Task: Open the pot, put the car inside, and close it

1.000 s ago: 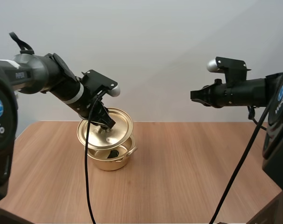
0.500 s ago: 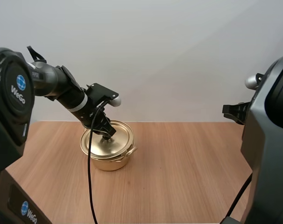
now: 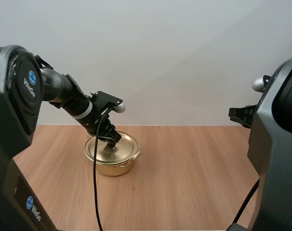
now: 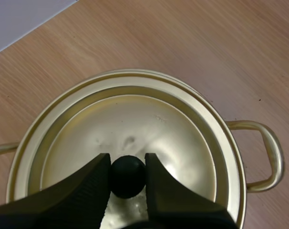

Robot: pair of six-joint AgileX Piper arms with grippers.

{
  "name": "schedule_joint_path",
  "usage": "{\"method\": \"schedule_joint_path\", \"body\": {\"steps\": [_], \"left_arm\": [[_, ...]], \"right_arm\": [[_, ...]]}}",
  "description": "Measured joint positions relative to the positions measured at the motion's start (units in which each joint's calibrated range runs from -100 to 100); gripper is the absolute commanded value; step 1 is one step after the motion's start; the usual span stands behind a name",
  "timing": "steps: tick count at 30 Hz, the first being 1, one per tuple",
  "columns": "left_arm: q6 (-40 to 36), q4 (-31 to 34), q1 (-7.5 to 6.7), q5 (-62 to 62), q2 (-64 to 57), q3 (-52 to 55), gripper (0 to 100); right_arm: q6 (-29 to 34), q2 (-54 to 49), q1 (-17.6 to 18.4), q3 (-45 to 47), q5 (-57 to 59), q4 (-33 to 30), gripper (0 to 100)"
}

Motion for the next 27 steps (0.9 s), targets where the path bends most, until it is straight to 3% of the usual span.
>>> {"method": "schedule_joint_path", "body": {"steps": [4, 6, 16, 27], "left_arm": [[0.1, -1.1, 0.00, 0.0, 0.0, 0.0, 80], [0.2, -2.2, 0.00, 0.0, -0.1, 0.0, 100], [-2.9, -5.5, 0.09, -1.8, -9.4, -3.3, 100], [-0.7, -23.8, 0.15, 5.6, -30.5, 2.3, 100]], "right_arm": [[0.0, 0.0, 0.0, 0.0, 0.0, 0.0, 0], [-0.1, 0.0, 0.0, 0.0, 0.0, 0.0, 0], [-2.9, 0.0, 0.0, 0.0, 0.0, 0.3, 0], [-9.8, 0.0, 0.0, 0.0, 0.0, 0.4, 0]]}}
